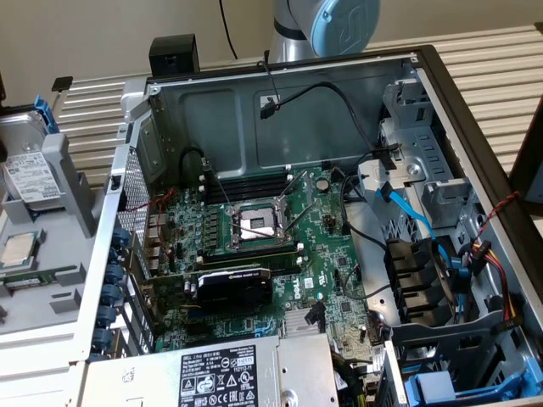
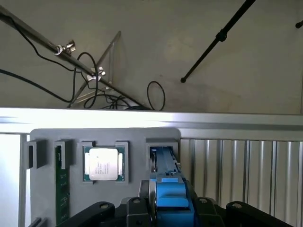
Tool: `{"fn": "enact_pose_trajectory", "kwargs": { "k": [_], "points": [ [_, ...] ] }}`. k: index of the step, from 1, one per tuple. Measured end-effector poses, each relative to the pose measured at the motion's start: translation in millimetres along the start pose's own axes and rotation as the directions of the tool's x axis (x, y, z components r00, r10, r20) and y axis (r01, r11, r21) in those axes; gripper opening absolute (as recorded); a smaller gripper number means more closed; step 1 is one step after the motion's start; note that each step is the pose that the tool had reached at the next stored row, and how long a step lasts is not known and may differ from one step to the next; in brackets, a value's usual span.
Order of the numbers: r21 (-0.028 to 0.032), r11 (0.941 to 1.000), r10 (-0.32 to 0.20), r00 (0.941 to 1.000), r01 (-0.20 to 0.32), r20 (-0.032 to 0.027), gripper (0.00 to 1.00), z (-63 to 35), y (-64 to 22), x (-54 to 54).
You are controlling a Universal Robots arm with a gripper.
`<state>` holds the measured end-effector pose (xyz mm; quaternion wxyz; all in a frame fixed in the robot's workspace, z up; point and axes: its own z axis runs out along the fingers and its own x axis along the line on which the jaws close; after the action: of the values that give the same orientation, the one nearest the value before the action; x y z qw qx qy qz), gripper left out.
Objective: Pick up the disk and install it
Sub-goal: 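Pick up the disk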
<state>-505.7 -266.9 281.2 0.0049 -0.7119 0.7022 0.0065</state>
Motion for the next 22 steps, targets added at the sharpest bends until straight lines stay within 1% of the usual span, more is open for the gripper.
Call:
{"fn": "enact_pose_trajectory", "kwargs": {
  "k": [5, 10, 16, 22],
  "points": [
    [-0.0001, 1.0000, 0.000, 1.0000, 0.000, -0.0002, 0.37, -5.7, 0.0, -1.6],
    [-0.0001, 1.0000, 0.000, 1.0000, 0.000, -0.0005, 0.37, -18.5, 0.0, -3.2],
    [0.0000, 1.0000, 0.000, 1.0000, 0.000, -0.0014, 0.37, -38.1, 0.1, -4.9],
    [0.0007, 1.0000, 0.000, 1.0000, 0.000, -0.0041, 0.37, -65.7, 0.0, -9.5]
  ]
}}
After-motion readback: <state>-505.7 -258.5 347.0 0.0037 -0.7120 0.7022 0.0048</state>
